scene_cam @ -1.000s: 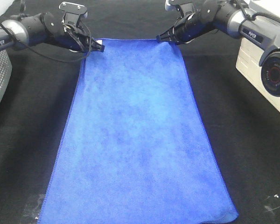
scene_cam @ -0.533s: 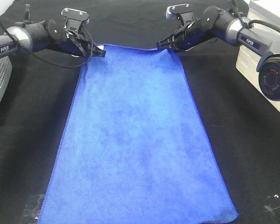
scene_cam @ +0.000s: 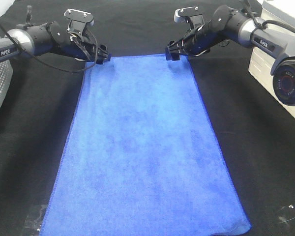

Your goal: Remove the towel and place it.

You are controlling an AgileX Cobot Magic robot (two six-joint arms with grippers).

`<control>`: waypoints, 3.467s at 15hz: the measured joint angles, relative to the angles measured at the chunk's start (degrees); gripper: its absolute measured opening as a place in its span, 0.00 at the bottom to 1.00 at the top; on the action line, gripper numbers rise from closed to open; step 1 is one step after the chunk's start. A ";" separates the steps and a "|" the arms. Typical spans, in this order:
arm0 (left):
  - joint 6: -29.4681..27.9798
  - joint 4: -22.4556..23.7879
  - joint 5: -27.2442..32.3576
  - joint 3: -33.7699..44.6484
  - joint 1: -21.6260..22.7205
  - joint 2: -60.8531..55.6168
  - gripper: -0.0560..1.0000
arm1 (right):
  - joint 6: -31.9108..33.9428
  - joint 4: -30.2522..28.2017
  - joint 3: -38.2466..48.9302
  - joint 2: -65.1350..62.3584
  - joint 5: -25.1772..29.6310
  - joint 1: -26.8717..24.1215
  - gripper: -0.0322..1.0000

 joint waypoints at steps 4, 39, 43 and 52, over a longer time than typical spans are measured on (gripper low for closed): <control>-2.52 1.15 22.46 0.00 0.00 -5.79 0.73 | 2.41 -0.40 0.00 -7.05 18.51 0.00 0.82; -25.50 23.20 44.92 68.81 6.76 -103.82 0.76 | 24.64 -11.80 83.19 -122.50 37.36 -0.57 0.81; -25.50 25.67 42.40 81.76 6.76 -121.52 0.76 | 22.52 -11.86 88.75 -137.05 37.41 -0.57 0.81; -25.55 20.45 42.86 94.02 6.76 -149.89 0.76 | 16.50 -11.97 100.78 -154.07 37.36 -0.57 0.81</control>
